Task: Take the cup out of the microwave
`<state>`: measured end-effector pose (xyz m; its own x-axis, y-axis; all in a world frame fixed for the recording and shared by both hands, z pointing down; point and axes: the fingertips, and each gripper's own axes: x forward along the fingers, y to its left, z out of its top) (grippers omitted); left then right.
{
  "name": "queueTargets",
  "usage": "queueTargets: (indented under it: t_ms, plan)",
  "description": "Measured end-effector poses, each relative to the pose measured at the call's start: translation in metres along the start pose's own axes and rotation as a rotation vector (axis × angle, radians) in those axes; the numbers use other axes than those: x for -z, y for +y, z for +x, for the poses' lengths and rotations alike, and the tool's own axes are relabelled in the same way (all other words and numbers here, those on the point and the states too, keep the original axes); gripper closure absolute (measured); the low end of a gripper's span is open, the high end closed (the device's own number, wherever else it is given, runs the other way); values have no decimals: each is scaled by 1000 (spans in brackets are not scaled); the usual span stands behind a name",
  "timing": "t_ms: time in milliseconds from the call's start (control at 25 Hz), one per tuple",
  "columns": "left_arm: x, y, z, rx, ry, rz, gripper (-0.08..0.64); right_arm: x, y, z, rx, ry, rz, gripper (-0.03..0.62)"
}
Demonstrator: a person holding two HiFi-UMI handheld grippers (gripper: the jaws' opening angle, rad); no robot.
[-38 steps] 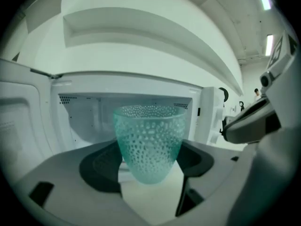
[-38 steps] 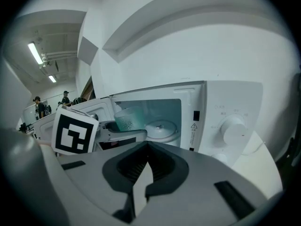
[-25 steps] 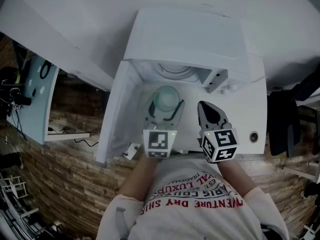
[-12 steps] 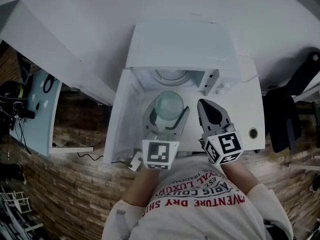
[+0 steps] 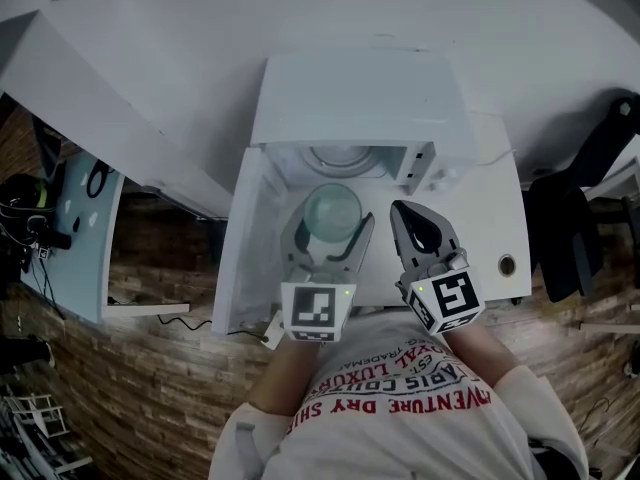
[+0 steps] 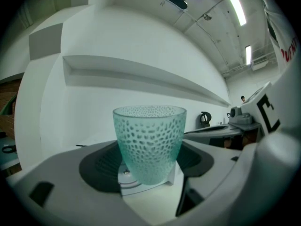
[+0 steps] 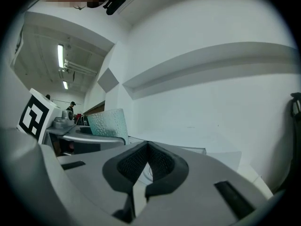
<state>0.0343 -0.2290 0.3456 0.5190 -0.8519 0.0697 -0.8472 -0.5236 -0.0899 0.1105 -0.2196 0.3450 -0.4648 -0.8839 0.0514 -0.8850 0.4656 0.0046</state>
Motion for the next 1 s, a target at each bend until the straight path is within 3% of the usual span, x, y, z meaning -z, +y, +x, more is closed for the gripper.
queueTargets:
  t_ms: [440, 1000]
  plan:
    - [11, 3, 5, 5, 26, -27, 204, 9, -2, 7, 15, 47, -8, 588]
    - [16, -9, 7, 18, 51, -9, 203, 11, -10, -1, 48, 51, -16, 588]
